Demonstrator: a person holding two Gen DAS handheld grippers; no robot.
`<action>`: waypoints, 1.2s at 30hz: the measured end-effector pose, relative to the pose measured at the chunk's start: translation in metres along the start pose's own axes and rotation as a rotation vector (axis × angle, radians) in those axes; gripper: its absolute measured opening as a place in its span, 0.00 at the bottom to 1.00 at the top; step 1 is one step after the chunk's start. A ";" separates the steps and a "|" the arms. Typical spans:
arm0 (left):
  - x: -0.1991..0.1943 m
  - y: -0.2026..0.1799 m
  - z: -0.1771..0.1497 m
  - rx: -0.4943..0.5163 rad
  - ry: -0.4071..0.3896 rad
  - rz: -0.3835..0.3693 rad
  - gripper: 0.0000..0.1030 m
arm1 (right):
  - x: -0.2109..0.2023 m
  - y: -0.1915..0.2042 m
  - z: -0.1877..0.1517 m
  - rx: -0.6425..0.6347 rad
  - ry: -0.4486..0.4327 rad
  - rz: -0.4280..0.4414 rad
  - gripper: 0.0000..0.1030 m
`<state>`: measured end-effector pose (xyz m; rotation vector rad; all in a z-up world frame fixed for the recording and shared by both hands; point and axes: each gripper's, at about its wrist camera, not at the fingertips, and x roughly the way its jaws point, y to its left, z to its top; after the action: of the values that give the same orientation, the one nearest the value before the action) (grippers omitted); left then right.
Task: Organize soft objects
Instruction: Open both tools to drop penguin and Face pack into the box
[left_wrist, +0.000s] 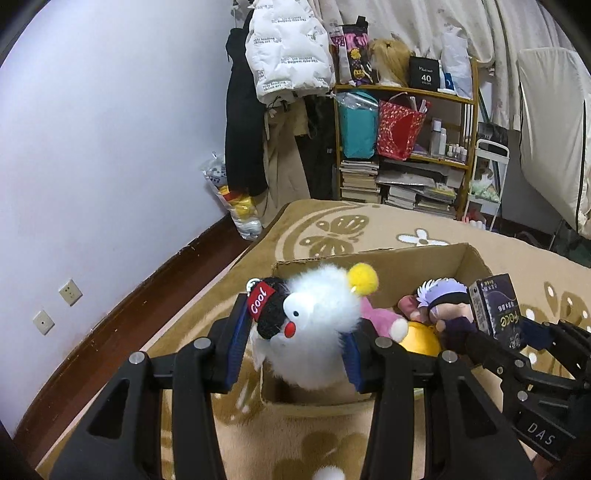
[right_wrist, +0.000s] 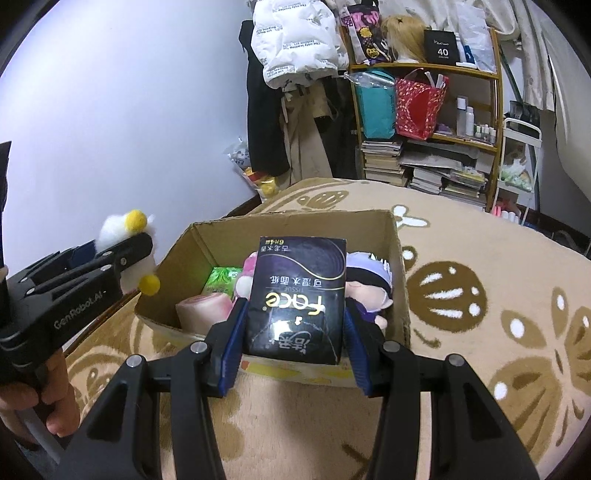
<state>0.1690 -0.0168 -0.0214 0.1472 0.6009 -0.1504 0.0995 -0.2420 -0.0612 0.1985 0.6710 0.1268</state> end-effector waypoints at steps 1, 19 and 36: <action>0.003 0.000 0.000 -0.003 0.006 -0.001 0.42 | 0.002 -0.001 0.001 0.002 0.000 0.002 0.51; 0.034 0.000 -0.009 0.002 0.094 0.054 0.80 | 0.028 -0.008 0.007 0.016 0.033 0.009 0.65; 0.009 0.017 -0.012 -0.035 0.077 0.111 0.99 | 0.007 -0.017 0.007 0.067 0.038 -0.021 1.00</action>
<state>0.1730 0.0011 -0.0349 0.1523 0.6705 -0.0269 0.1102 -0.2586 -0.0639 0.2540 0.7157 0.0880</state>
